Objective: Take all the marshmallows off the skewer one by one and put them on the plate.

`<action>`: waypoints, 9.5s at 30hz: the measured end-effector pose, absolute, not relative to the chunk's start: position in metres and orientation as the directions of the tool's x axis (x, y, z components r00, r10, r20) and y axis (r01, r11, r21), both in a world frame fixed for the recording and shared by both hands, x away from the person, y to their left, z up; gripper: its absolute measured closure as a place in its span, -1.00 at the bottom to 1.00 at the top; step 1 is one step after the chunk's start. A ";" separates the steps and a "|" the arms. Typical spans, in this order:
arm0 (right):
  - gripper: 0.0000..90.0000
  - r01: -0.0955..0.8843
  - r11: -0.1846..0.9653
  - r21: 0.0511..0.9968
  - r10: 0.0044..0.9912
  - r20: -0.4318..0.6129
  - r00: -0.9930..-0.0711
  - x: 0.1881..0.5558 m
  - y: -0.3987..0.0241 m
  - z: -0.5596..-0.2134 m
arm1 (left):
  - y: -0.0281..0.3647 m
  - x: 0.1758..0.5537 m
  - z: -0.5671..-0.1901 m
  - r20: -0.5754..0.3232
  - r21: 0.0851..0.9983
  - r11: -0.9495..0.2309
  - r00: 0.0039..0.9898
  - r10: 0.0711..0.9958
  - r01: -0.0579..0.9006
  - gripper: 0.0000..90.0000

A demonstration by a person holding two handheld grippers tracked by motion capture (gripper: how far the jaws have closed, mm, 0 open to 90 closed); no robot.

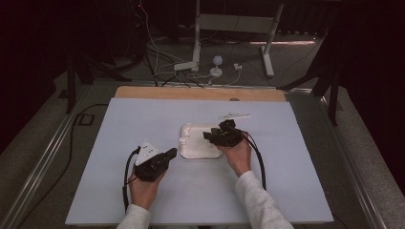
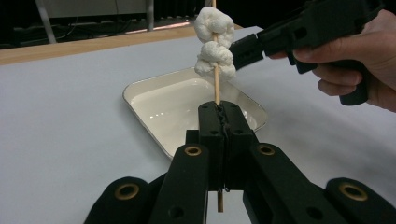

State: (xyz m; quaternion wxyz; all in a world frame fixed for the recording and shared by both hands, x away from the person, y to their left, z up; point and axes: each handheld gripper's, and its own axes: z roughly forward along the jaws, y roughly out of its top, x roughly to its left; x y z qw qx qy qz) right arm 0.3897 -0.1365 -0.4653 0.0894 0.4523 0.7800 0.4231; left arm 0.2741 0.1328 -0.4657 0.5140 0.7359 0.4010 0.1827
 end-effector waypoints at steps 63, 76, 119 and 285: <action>0.70 0.623 0.048 0.781 0.581 0.486 -0.653 0.361 -0.112 -0.427 | 0.123 0.271 -0.466 -0.111 0.918 -0.178 0.660 0.743 0.354 1.00; 0.72 0.628 0.003 0.778 0.580 0.510 -0.635 0.363 -0.115 -0.427 | 0.124 0.270 -0.465 -0.108 0.918 -0.179 0.658 0.746 0.354 1.00; 0.75 0.639 0.016 0.769 0.677 0.462 -0.573 0.382 -0.175 -0.423 | 0.124 0.268 -0.474 -0.103 0.915 -0.185 0.650 0.753 0.359 1.00; -0.66 0.702 0.121 0.702 0.574 0.528 -0.626 0.381 -0.156 -0.480 | 0.110 0.285 -0.499 -0.164 0.878 -0.185 0.641 0.750 0.441 1.00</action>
